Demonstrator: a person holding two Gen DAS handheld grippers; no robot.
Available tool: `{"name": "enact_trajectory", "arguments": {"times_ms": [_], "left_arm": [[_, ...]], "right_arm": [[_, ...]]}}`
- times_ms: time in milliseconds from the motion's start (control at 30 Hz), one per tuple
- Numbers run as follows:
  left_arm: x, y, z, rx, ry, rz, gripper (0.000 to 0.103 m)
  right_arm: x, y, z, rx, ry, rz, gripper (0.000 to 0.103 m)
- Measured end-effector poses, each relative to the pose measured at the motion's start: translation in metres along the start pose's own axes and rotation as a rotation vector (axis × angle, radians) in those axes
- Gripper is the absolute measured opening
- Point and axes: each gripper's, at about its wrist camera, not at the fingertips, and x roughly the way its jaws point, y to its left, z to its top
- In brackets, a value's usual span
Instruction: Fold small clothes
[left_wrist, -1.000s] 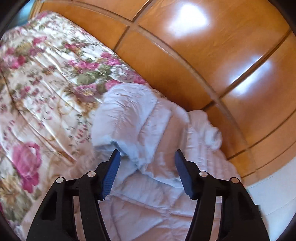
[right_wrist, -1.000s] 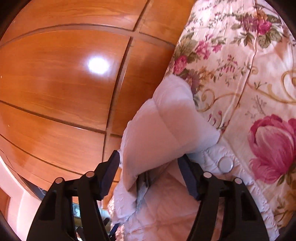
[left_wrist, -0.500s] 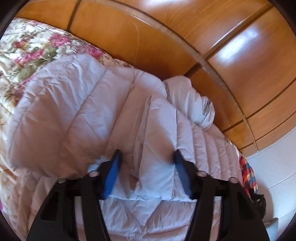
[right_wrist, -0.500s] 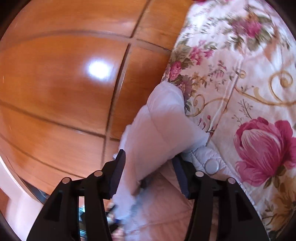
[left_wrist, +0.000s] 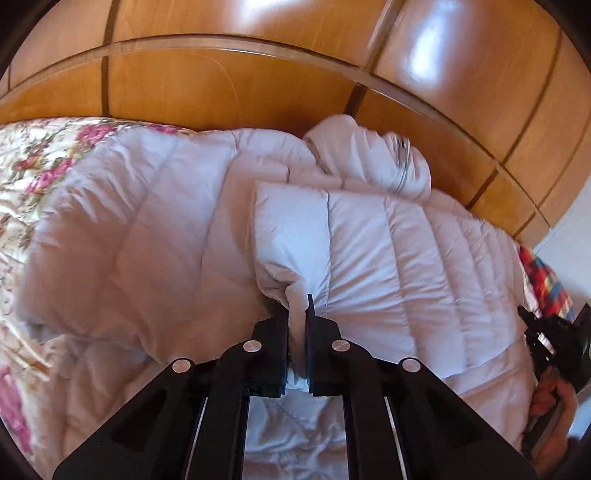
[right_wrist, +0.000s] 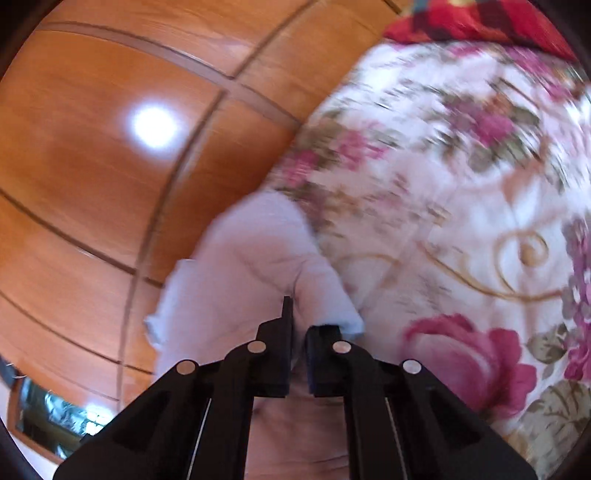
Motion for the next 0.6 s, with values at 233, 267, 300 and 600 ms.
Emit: {"name": "enact_trajectory", "arguments": {"times_ms": [233,267,300,600], "left_arm": [[-0.021,0.01,-0.009,-0.033,-0.018,-0.04,0.009],[-0.029,0.01,-0.009,-0.042,-0.019,-0.047,0.009],[-0.042,0.011,-0.009,-0.05,-0.036,-0.042,0.009],[-0.057,-0.031,0.017,0.089,-0.1,0.046,0.009]], "right_arm": [[-0.015,0.009,-0.002,-0.005,0.039,0.021,0.05],[-0.025,0.012,-0.004,-0.002,0.04,0.031,0.062],[-0.035,0.017,-0.006,-0.019,0.03,0.028,0.063],[-0.043,0.108,-0.009,-0.477,-0.033,-0.107,0.054]]}}
